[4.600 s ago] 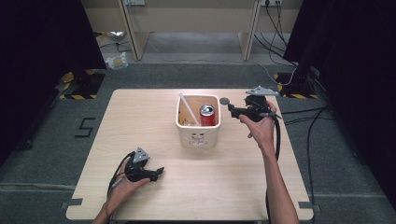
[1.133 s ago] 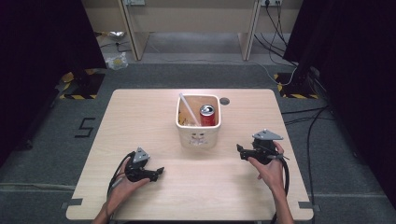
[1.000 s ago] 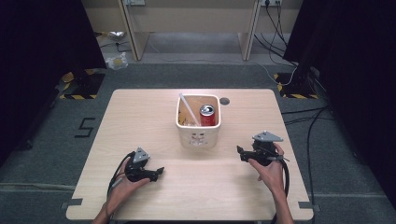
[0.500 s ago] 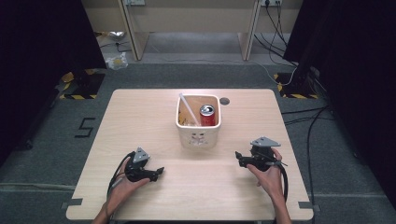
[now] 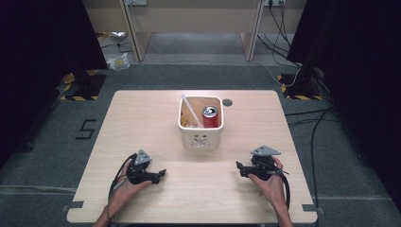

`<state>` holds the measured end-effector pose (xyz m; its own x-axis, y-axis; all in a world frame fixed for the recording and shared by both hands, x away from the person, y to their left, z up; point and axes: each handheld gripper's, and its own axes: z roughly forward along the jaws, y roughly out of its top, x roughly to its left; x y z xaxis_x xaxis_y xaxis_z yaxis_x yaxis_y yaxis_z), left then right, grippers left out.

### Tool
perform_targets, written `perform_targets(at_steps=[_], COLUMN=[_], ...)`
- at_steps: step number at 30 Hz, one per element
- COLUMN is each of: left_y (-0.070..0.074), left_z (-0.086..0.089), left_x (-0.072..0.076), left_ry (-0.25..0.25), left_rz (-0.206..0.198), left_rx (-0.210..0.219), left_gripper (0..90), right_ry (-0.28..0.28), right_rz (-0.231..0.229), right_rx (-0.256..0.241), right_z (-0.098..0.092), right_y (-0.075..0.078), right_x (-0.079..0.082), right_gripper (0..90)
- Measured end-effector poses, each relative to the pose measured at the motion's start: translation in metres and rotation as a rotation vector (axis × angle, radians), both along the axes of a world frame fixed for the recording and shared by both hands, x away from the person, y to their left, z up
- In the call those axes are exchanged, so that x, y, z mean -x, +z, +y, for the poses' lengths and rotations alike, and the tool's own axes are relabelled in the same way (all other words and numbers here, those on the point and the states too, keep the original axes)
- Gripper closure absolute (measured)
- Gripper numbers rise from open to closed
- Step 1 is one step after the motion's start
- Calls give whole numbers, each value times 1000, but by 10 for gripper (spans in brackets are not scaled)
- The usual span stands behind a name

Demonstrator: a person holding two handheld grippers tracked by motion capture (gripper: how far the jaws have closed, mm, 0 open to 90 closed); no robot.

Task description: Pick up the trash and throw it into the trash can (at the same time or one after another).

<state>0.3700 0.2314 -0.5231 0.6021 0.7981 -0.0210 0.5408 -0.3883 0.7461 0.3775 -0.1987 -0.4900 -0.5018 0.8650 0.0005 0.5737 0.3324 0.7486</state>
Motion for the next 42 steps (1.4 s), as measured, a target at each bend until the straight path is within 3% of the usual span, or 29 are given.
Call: perform_targets(at_steps=[8, 25, 28, 42], left_y=[0, 0, 0, 0], left_z=[0, 0, 0, 0], left_x=[0, 0, 0, 0], left_ry=[0, 0, 0, -1], left_rz=[0, -1, -1, -1], left_rx=[0, -1, -1, -1], left_gripper=[143, 142, 143, 143], right_ry=[22, 13, 12, 1], right_rz=[23, 50, 29, 30], right_rx=[20, 27, 24, 30], right_z=[1, -1, -2, -3], right_y=[-9, -19, -27, -27], right_x=[9, 19, 24, 31], right_gripper=[189, 179, 154, 145])
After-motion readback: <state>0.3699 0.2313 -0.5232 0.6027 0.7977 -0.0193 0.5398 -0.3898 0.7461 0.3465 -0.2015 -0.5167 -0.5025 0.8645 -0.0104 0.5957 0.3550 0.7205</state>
